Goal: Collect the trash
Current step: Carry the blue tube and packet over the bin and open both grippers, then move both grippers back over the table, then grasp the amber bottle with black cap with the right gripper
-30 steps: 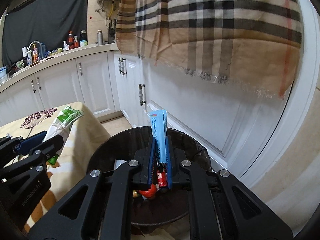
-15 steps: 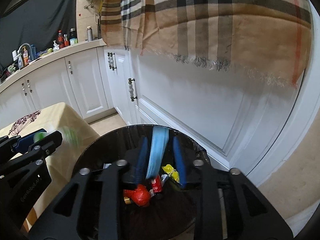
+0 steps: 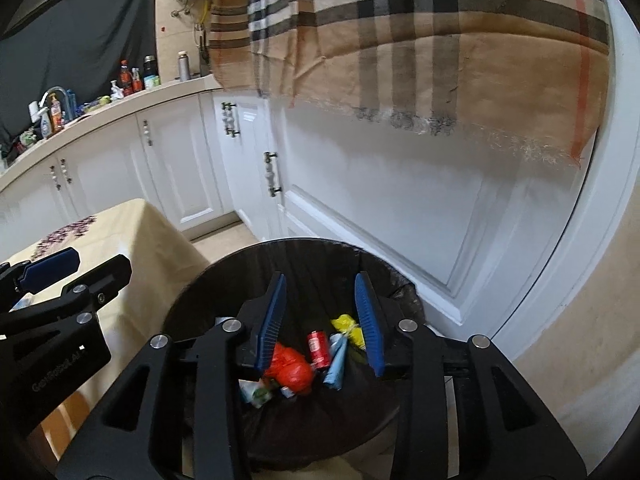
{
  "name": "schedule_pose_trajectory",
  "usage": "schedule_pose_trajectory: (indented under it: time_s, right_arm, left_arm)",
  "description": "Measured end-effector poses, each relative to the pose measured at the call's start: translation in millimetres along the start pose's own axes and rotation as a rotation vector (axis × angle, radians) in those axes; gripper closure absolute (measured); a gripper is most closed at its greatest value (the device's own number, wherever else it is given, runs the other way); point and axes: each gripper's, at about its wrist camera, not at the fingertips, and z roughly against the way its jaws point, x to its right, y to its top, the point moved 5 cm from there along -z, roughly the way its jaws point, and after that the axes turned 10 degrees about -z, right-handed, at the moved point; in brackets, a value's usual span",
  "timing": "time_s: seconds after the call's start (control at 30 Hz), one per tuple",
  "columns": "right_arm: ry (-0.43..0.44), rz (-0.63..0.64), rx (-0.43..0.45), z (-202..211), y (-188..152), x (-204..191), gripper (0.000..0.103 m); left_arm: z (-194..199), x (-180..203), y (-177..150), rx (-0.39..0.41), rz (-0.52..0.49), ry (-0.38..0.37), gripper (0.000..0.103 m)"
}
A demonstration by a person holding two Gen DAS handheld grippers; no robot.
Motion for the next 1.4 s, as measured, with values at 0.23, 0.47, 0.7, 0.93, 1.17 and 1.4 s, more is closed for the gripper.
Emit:
schedule_pose_trajectory:
  time_s: [0.23,0.47,0.7,0.93,1.17,1.4]
  right_arm:
    - [0.094,0.030,-0.026,29,-14,-38,0.067]
    - [0.167,0.078,-0.025,56,-21,-75,0.067]
    - [0.226,0.155,-0.050,72,-39,-116,0.067]
    - [0.296,0.247,-0.111,79,-70,-163,0.067]
    - [0.339,0.339,-0.184,78,-95,-201,0.067]
    - [0.336,0.380,-0.245,67,-104,-219,0.067]
  left_arm:
    - [39,-40,-27,0.002,0.030,0.072,0.038]
    - [72,-91,-61,-0.025,0.080,0.161,0.036]
    - [95,-139,-95,-0.059,0.147,0.246,0.035]
    - [110,-171,-127,-0.090,0.206,0.295,0.035]
    - [116,-192,-154,-0.129,0.249,0.318,0.035]
    - [123,-213,-173,-0.150,0.291,0.341,0.035]
